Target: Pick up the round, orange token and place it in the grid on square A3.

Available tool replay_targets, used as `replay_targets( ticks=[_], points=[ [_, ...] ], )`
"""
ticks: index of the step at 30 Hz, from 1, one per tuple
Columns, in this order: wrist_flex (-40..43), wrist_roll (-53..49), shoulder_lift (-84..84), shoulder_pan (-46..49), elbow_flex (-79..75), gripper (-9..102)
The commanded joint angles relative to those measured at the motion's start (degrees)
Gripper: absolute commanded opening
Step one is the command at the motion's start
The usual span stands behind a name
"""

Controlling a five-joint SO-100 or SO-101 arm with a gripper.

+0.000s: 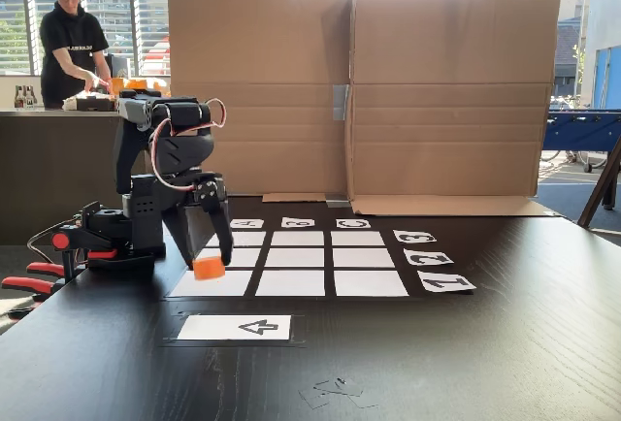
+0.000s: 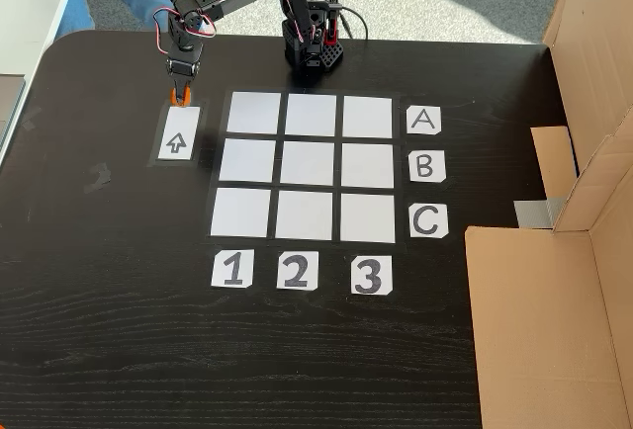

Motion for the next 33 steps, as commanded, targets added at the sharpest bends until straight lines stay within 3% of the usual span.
replay_targets(
  ticks=[1, 9, 16, 25, 33],
  points=[
    [-0.7, -2.1, 10.9, -2.9, 5.0, 0],
    [-0.3, -11.3, 28.8, -15.8, 20.7, 0],
    [3.5, -11.8, 42.5, -32.5, 31.5, 0],
    [9.3, -11.8, 50.0, -55.3, 37.5, 0],
    [7.6, -12.0, 50.6, -69.3, 40.2, 0]
  ],
)
